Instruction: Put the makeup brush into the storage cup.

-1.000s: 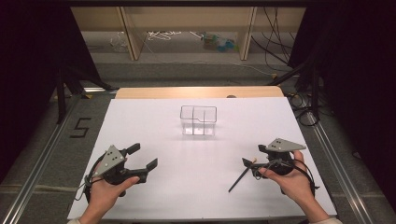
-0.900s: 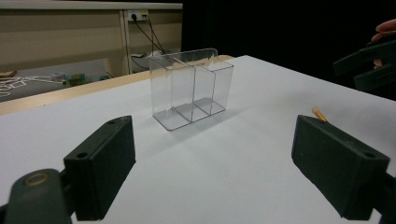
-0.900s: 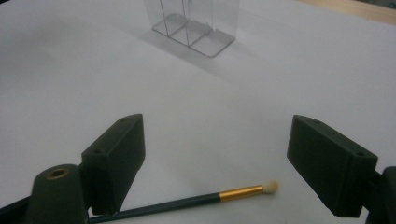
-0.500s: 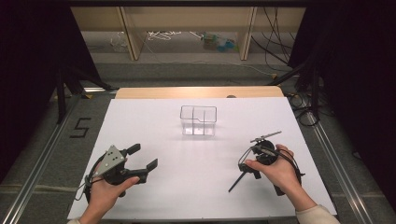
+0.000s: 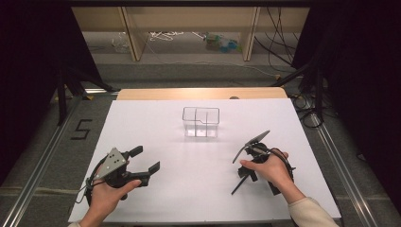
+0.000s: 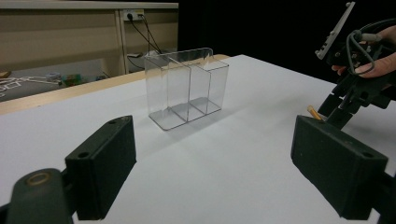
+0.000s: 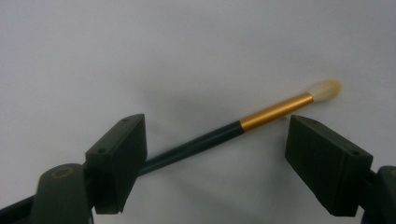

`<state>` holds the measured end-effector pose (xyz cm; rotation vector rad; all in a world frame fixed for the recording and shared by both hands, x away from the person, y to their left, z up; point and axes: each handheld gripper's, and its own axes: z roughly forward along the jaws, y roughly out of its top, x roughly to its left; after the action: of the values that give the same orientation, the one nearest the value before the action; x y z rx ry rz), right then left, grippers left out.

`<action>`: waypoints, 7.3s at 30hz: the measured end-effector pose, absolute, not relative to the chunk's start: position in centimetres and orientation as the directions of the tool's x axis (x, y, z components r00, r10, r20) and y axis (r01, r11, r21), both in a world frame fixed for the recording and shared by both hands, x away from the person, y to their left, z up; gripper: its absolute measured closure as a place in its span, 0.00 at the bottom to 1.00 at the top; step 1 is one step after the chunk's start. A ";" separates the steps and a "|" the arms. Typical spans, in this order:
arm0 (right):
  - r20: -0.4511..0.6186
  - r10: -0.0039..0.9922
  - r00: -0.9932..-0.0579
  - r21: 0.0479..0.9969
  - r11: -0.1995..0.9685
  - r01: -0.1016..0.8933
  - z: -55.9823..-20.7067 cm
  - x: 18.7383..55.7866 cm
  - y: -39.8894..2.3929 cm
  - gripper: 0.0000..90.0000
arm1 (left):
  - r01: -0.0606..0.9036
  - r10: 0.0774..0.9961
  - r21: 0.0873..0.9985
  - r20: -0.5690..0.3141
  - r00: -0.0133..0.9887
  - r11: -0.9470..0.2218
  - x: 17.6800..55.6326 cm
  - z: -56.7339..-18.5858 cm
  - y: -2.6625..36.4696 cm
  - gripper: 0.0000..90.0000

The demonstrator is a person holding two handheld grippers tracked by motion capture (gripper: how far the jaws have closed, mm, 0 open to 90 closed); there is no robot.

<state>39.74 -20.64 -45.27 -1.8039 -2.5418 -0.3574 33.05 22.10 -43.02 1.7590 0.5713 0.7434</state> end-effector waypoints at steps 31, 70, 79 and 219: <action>-0.007 0.925 -0.380 0.036 0.380 0.924 -45.1 40.1 -19.5 0.77 | 0.019 0.694 0.955 0.202 0.691 -0.297 32.9 -43.0 22.1 0.16; 0.016 0.868 -0.496 0.078 0.493 0.866 -44.1 40.3 -19.9 0.93 | 0.022 0.693 0.951 0.208 0.690 -0.308 33.0 -43.1 22.1 0.17; 0.048 0.860 -0.508 0.143 0.497 0.856 -42.9 40.1 -20.5 0.93 | 0.023 0.694 0.951 0.208 0.690 -0.308 33.0 -43.0 22.1 0.17; 0.033 0.729 -0.684 0.828 0.363 0.427 -41.0 37.8 -21.1 0.93 | 0.030 0.697 0.949 0.209 0.685 -0.314 32.9 -43.1 22.1 0.17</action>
<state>37.83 -21.14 -40.97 -1.2678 -2.8596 -1.5463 32.93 22.14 -43.10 1.7830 0.5803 0.7469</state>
